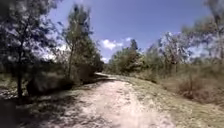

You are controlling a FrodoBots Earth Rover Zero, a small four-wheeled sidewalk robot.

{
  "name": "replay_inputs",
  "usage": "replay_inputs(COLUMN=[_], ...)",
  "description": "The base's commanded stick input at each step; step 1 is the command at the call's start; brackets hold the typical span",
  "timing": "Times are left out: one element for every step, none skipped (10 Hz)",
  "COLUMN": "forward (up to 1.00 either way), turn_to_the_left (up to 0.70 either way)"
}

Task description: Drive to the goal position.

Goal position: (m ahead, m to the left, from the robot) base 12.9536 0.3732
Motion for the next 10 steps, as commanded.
replay_inputs(forward=[0.70, 0.70, 0.70, 0.70, 0.70, 0.70, 0.70, 0.70, 0.70, 0.70], turn_to_the_left=[-0.35, -0.27, -0.14, 0.00, 0.00, 0.00, 0.00, -0.02, -0.20, -0.35])
